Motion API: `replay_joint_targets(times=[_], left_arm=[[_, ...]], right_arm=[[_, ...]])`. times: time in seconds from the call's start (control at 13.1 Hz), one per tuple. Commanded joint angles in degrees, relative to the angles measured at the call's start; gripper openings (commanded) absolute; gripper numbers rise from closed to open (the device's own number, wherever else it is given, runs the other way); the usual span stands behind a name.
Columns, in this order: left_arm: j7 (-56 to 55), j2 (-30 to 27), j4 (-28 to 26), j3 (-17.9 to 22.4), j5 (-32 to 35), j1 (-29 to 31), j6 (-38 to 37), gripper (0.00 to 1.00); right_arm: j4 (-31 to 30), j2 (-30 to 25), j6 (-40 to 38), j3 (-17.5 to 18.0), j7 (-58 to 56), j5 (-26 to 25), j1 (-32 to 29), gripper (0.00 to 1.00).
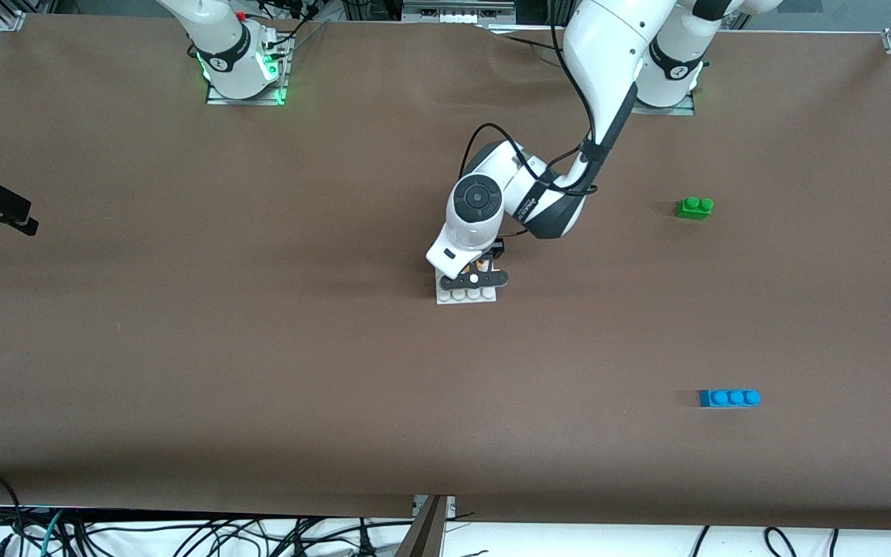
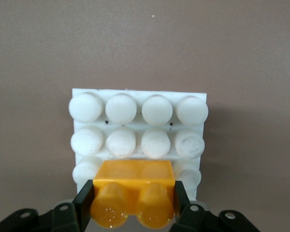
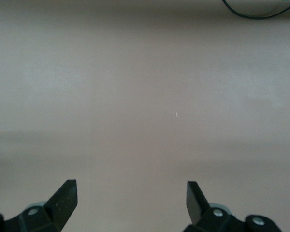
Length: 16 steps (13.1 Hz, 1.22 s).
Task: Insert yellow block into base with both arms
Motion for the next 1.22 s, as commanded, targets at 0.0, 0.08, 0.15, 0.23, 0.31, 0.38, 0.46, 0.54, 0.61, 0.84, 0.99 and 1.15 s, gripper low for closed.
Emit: replay_joint_targets(times=[0.0,0.08,0.15,0.23,0.31,0.38,0.46,0.54,0.61,0.84,0.99,1.15], left_arm=[[1.6,1.4,2.0,1.0,0.5,-0.7,-0.5,0.00],[1.3,1.5,2.0,1.0,0.5,-0.7,-0.5,0.00],[1.2,1.5,2.0,1.0,0.5,-0.7,-0.5,0.00],[1.1,1.5,1.9,1.0,0.3,-0.7,-0.5,0.04],[0.9,1.5,1.9,1.0,0.2,-0.7,-0.4,0.50],[0.2,1.6,1.9,1.0,0.3,-0.7,-0.4,0.73],[-0.1,1.6,1.9,1.0,0.4,-0.7,-0.5,1.00],[-0.1,1.3,1.9,0.9,0.5,-0.7,-0.5,1.00],[-0.1,0.7,2.0,0.9,0.4,-0.7,-0.5,1.00],[-0.2,-2.6,1.9,1.0,0.3,-0.5,-1.4,1.00],[0.3,-6.2,1.7,1.0,0.4,0.8,-4.6,1.00],[0.7,-11.0,1.0,1.0,0.3,3.6,-7.6,1.00]], right_arm=[[1.2,0.5,-0.5,0.3,-0.8,-0.2,-0.5,1.00],[1.2,0.5,-0.5,0.3,-0.8,-0.2,-0.5,1.00],[1.2,0.5,-0.5,0.3,-0.8,-0.2,-0.5,1.00],[1.2,0.5,-0.5,0.3,-0.8,-0.2,-0.5,1.00],[1.2,0.5,-0.5,0.3,-0.8,-0.2,-0.5,1.00],[1.2,0.5,-0.5,0.3,-0.8,-0.2,-0.5,1.00],[1.2,0.5,-0.5,0.3,-0.8,-0.2,-0.5,1.00],[1.2,0.5,-0.5,0.3,-0.8,-0.2,-0.5,1.00],[1.2,0.5,-0.5,0.3,-0.8,-0.2,-0.5,1.00],[1.2,0.5,-0.5,0.3,-0.8,-0.2,-0.6,1.00],[1.2,0.5,-0.5,0.3,-0.8,-0.2,-0.5,1.00],[1.2,0.5,-0.5,0.3,-0.8,-0.2,-0.5,1.00]])
